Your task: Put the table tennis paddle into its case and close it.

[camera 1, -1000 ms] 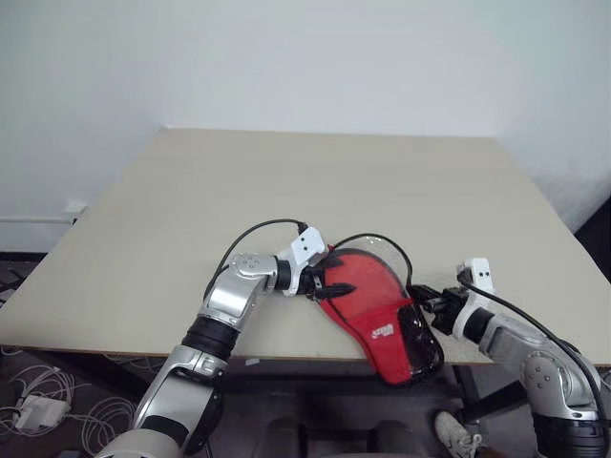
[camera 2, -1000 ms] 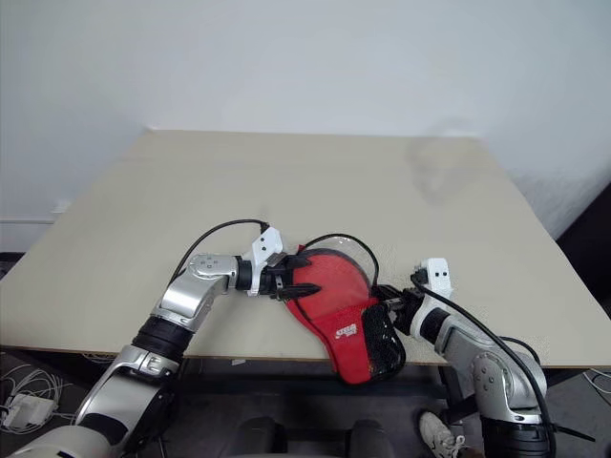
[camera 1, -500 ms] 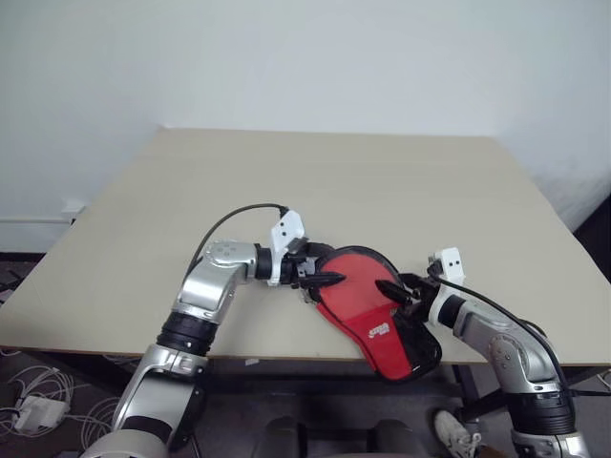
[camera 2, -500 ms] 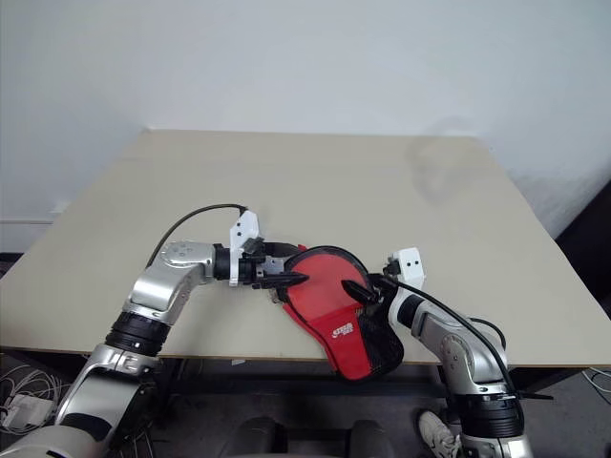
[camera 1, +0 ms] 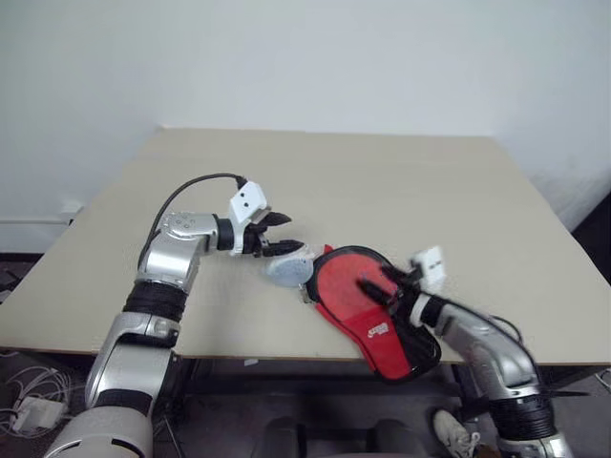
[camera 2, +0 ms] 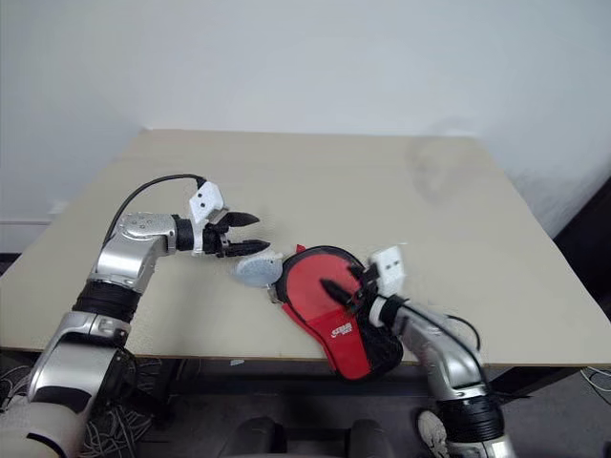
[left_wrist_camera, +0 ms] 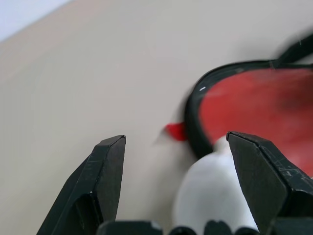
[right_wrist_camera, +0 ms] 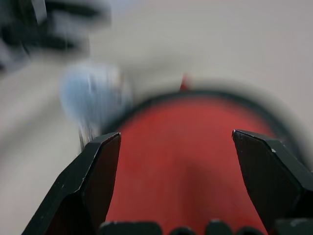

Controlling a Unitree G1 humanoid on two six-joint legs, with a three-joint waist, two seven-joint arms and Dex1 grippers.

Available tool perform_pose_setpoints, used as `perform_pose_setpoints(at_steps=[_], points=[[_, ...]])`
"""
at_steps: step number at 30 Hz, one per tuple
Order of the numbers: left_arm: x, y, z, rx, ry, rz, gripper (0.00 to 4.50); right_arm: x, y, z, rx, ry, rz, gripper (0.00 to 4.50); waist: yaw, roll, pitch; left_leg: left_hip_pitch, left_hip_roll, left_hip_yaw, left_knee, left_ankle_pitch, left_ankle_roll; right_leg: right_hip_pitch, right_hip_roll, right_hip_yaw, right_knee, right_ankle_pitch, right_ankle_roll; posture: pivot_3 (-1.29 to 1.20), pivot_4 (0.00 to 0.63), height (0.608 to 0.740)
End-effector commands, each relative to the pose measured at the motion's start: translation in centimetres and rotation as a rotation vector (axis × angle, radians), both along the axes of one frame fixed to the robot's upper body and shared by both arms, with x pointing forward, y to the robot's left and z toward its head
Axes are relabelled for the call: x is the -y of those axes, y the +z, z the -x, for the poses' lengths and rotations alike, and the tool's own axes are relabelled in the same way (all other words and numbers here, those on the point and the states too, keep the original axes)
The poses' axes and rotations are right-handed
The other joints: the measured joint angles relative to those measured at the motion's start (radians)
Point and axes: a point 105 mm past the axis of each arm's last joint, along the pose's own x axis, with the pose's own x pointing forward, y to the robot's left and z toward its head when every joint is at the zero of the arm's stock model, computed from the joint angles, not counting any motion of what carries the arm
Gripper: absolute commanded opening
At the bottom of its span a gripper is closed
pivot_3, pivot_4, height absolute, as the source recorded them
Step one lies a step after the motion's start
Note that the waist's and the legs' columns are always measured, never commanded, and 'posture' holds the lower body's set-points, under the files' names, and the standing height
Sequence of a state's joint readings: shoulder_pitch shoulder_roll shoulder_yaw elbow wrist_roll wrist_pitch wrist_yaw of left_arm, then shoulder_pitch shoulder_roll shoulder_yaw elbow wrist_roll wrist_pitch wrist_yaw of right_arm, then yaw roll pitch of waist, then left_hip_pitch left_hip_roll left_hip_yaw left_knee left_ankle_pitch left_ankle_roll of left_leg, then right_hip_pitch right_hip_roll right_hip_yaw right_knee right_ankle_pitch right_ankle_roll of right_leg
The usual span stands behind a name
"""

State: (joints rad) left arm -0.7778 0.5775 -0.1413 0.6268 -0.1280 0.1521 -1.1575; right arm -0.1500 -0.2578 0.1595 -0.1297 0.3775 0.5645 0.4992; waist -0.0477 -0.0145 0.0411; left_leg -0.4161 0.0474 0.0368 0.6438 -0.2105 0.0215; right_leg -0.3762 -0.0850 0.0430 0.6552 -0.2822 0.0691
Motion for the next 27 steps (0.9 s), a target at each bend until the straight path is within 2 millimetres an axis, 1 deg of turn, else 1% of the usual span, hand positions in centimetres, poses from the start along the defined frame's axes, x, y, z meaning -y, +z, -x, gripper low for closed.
perform_pose_setpoints(at_steps=[1, 3, 5, 7, 9, 13, 15, 19, 23, 26, 27], points=[[-0.7, 0.7, -0.4, -0.020, 0.008, 0.012, 3.51, -0.2, 0.2, -1.0, 0.026, -0.022, 0.026, 3.93, 0.000, -0.001, 0.000, 0.000, 0.000, 0.000, 0.000, 0.000, 0.000, 0.000, 0.000, 0.000, 0.000, 0.000, 0.000, 0.00, 0.000, 0.740], [-0.9, 0.3, -0.4, -0.064, 0.017, 0.035, 3.51, -0.1, -0.3, -1.5, 0.013, -0.049, 0.046, 3.93, 0.000, -0.001, 0.000, 0.000, 0.000, 0.000, 0.001, 0.000, 0.000, 0.000, 0.000, 0.000, 0.001, 0.000, 0.000, 0.00, 0.000, 0.740], [-0.8, -1.0, 0.0, -0.108, 0.017, 0.013, 3.51, 0.0, -0.8, -1.8, 0.004, -0.057, 0.069, 3.93, 0.000, -0.001, 0.000, 0.000, 0.000, 0.000, 0.001, 0.000, 0.000, 0.000, 0.000, -0.001, 0.001, 0.000, 0.000, 0.00, 0.000, 0.740], [-0.9, -2.2, 0.5, -0.155, 0.017, 0.005, 3.51, -0.1, -1.0, -1.9, 0.001, -0.054, 0.082, 3.93, 0.000, -0.002, -0.001, 0.000, 0.000, 0.000, 0.001, 0.000, 0.000, 0.001, 0.000, -0.001, 0.001, 0.000, 0.000, 0.00, 0.000, 0.740], [-0.9, -2.9, 0.9, -0.195, 0.014, 0.008, 3.51, 0.1, -1.5, -1.9, -0.012, -0.054, 0.103, 3.93, 0.000, -0.002, -0.001, 0.001, 0.000, 0.000, 0.001, 0.000, 0.000, 0.002, 0.000, -0.001, 0.001, 0.000, 0.000, 0.00, 0.000, 0.740], [-0.8, -4.8, 2.2, -0.280, -0.011, -0.007, 3.51, 0.4, -3.1, -1.5, -0.049, -0.042, 0.194, 3.93, 0.000, -0.003, -0.001, 0.003, 0.001, 0.000, 0.001, 0.000, 0.000, 0.002, 0.000, 0.000, 0.001, 0.000, 0.000, 0.00, 0.000, 0.740], [-0.6, -5.4, 2.9, -0.328, -0.029, 0.005, 3.51, 0.3, -3.5, -1.4, -0.057, -0.035, 0.212, 3.93, -0.001, -0.005, -0.003, 0.004, 0.001, 0.000, 0.001, 0.000, 0.000, 0.002, 0.000, 0.000, 0.001, 0.000, 0.000, 0.00, 0.000, 0.740], [-0.5, -6.7, 3.6, -0.383, -0.022, 0.003, 3.51, 0.4, -4.1, -1.4, -0.073, -0.041, 0.241, 3.93, 0.000, -0.011, -0.009, 0.005, 0.001, 0.000, 0.001, 0.000, 0.000, 0.002, 0.000, -0.001, 0.001, 0.000, 0.000, 0.00, 0.000, 0.740], [-0.3, -7.2, 3.9, -0.401, -0.029, 0.008, 3.51, 0.3, -4.2, -1.4, -0.095, -0.041, 0.238, 3.93, 0.000, -0.015, -0.013, 0.005, 0.001, -0.001, 0.001, 0.000, 0.000, 0.003, 0.000, -0.001, 0.001, 0.000, 0.000, 0.00, 0.000, 0.740], [0.1, -6.7, 3.5, -0.407, -0.021, 0.046, 2.93, 0.0, -4.6, -0.9, -0.130, -0.010, 0.240, 3.95, 0.000, -0.015, -0.014, 0.005, 0.001, -0.001, 0.001, 0.000, -0.001, 0.003, 0.000, -0.001, 0.001, 0.000, 0.000, 0.00, 0.000, 0.740], [0.2, -6.6, 3.5, -0.401, -0.032, 0.043, 2.63, 0.0, -4.8, -0.8, -0.144, -0.001, 0.246, 3.95, 0.000, -0.015, -0.014, 0.005, 0.001, -0.001, 0.001, 0.000, -0.001, 0.003, 0.000, -0.001, 0.001, 0.000, 0.000, 0.00, 0.000, 0.740]])
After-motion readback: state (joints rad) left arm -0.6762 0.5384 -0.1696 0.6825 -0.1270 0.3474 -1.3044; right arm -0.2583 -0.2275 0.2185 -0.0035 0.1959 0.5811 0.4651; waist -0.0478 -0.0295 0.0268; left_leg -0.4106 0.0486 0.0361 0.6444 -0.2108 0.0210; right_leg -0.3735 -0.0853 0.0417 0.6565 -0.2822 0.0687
